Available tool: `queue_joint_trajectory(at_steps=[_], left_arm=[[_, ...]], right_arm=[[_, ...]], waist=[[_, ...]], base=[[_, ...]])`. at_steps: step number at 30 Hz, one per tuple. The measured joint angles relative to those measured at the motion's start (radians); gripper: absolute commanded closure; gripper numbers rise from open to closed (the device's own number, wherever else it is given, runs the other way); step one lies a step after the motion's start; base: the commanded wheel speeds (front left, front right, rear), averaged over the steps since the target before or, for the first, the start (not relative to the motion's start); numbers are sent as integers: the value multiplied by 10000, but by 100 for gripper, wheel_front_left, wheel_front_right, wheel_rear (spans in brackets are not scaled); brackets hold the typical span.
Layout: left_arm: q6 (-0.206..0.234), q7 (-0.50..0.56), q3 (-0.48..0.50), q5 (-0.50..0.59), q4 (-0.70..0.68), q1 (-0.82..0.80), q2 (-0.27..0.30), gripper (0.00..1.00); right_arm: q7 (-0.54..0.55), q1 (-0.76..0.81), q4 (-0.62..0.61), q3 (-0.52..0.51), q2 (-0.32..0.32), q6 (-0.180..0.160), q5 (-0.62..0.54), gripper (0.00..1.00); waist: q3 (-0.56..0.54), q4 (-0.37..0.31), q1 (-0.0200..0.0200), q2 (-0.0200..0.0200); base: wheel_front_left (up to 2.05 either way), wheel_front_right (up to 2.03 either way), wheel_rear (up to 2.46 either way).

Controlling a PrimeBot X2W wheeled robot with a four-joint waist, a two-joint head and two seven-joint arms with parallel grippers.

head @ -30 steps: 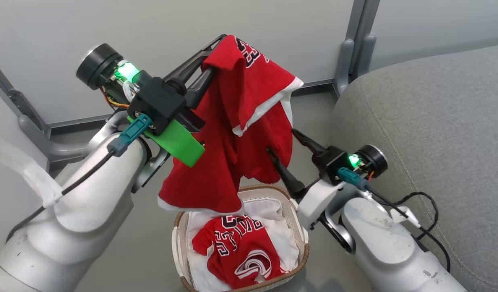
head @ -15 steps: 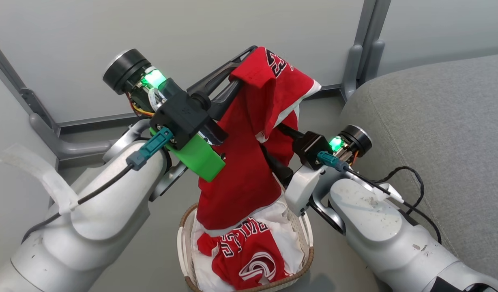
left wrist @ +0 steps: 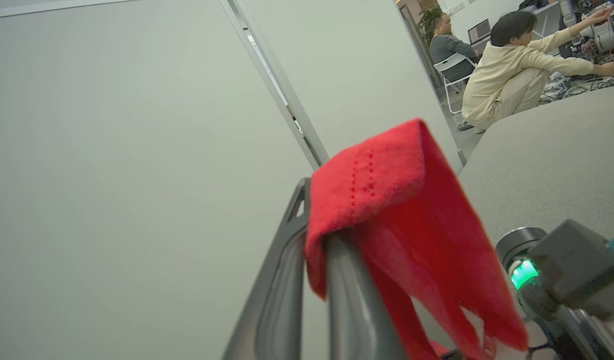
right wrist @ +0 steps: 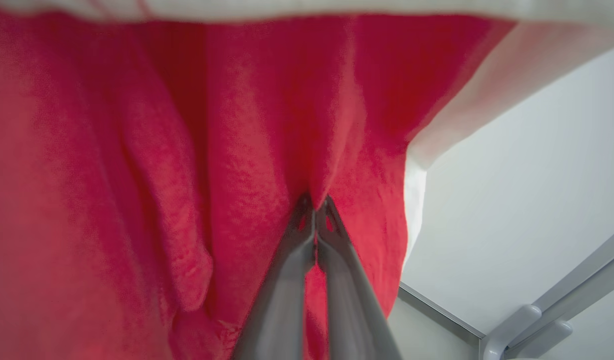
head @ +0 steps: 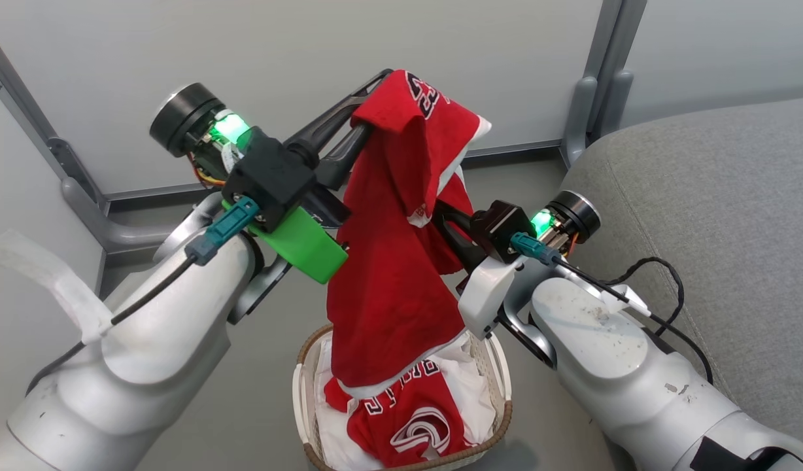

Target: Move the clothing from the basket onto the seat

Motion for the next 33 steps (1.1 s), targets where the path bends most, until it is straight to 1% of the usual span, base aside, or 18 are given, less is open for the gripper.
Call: queue_joint_trajectory(at_steps=[11, 13, 14, 15, 20, 23, 27, 33], left_arm=[[374, -13, 614, -792, 859, 737, 449, 100], [424, -48, 763, -1057, 995, 913, 460, 60], [426, -54, 834, -1147, 1080, 1024, 477, 22], [443, -77, 894, -1214, 1147, 1123, 495, 0], [510, -148, 1218, -1710, 1429, 1728, 537, 0], [525, -171, 1317, -1864, 1463, 2204, 447, 0], [593, -215, 1396, -1981, 1325, 2949, 59, 0], [562, -242, 1680, -1881, 907, 4100, -742, 0]], right_arm=[[0, 546, -1057, -629, -36, 0, -86, 100], [0, 616, -1312, -830, -56, 0, -98, 100], [2, 650, -1442, -932, -73, 0, -100, 100], [0, 686, -1553, -1009, -90, 0, -123, 100], [0, 916, -2109, -1624, -132, 0, -213, 100], [2, 1062, -2345, -2015, -155, 0, -307, 100], [2, 1314, -2752, -2650, -240, 0, -518, 100], [2, 1871, -3306, -3519, -368, 0, -892, 100]], waist=[[122, -217, 0, 0], [147, -250, 0, 0], [159, -268, 0, 0], [166, -282, 1, 0], [225, -337, 1, 0], [263, -346, 0, 0], [329, -340, 0, 0], [456, -448, 1, 0]], base=[[0, 0, 0], [0, 0, 0], [0, 0, 0], [0, 0, 0], [0, 0, 0], [0, 0, 0], [0, 0, 0], [0, 0, 0]])
